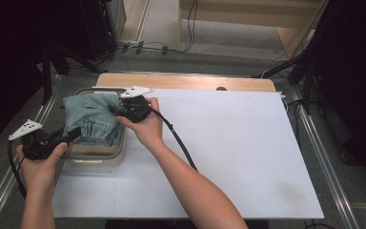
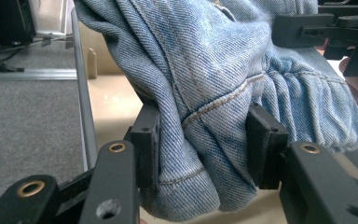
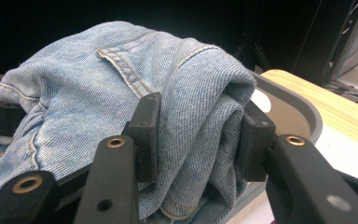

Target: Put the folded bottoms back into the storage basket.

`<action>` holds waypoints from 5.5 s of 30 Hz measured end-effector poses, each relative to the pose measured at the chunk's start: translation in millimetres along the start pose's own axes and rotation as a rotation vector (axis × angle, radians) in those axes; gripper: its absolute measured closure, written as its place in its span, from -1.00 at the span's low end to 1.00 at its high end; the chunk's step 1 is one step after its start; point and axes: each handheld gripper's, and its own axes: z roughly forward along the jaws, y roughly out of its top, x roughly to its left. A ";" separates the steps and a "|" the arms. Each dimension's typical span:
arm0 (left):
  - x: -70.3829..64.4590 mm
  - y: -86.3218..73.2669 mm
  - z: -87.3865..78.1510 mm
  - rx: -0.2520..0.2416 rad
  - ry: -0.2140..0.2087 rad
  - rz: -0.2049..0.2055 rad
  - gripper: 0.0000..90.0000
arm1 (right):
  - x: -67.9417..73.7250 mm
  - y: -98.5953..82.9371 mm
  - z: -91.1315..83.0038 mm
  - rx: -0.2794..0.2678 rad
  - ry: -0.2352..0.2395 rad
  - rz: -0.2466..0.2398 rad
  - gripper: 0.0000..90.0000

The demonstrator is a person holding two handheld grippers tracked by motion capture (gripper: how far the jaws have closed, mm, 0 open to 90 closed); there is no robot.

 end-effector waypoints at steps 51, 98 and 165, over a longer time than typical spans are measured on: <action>-57.5 22.5 19.8 -0.024 -0.164 -0.005 -0.22 | -24.6 -57.0 -166.4 0.004 -0.023 -0.019 -1.00; -67.1 65.0 122.0 0.201 -0.019 0.062 0.58 | -55.8 -157.9 -341.4 -0.062 -0.179 0.022 -1.00; -94.8 68.4 100.2 0.115 -0.075 0.029 -0.65 | -84.2 -187.4 -382.9 -0.092 -0.271 0.116 -1.00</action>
